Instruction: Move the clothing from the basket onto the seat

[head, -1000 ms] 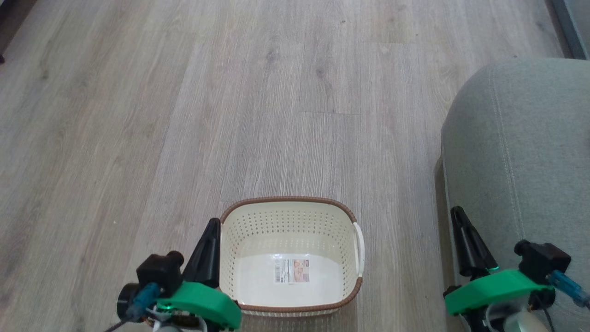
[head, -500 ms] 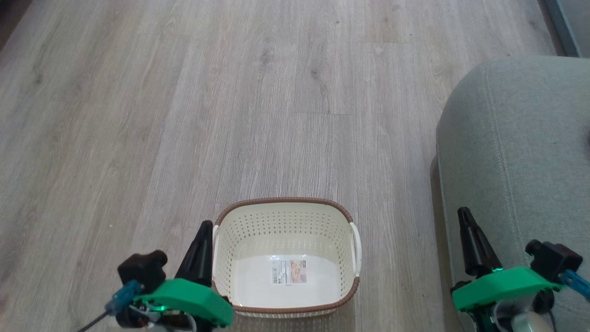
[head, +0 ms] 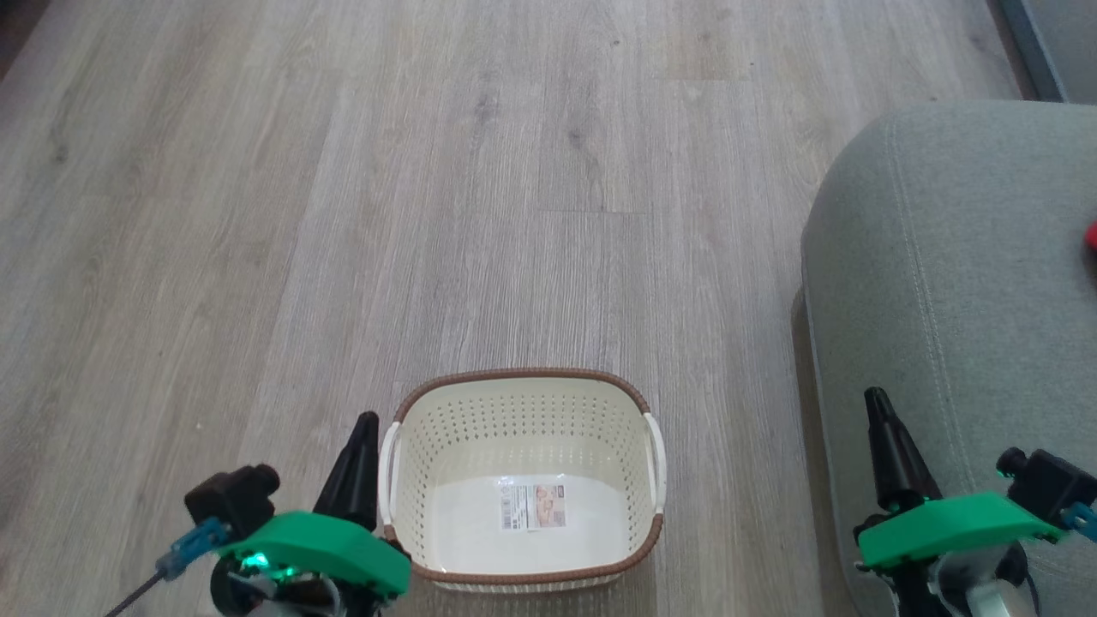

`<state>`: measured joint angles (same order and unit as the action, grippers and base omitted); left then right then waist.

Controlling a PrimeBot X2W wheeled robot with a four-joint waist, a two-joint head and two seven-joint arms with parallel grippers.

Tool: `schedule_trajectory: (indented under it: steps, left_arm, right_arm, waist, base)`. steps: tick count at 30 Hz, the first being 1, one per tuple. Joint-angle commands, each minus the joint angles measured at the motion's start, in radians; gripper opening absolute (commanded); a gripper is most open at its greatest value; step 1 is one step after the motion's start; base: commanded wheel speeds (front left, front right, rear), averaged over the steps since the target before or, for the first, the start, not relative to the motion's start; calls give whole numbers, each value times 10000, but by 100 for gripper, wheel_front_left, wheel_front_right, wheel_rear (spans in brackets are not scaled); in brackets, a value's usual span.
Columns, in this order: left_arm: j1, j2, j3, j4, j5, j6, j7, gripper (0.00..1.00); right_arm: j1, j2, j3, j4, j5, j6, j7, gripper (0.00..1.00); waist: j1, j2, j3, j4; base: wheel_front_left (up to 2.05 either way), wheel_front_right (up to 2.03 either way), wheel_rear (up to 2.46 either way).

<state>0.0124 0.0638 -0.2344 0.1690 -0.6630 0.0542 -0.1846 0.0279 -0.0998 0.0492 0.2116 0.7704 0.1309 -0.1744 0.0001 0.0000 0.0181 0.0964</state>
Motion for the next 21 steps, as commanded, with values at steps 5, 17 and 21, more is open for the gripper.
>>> schedule_trajectory:
  steps: [5,17,21]
  left_arm:
    - [-581,114,323,-242,-684,-202,172,0]
    - [-657,152,664,-116,-1993,-432,483,0]
    - [-683,161,781,-71,-2426,-509,590,0]
  right_arm:
    - [-581,-10,-94,-247,608,-1,213,0]
    - [-685,28,-263,-170,1732,-1,548,0]
    - [-720,42,-321,-143,2105,-1,661,0]
  waist:
    - [0,0,-8,-54]
    - [0,0,-27,-181]
    - [0,0,-34,-224]
  base:
    - [0,0,0]
    - [0,0,0]
    - [0,0,0]
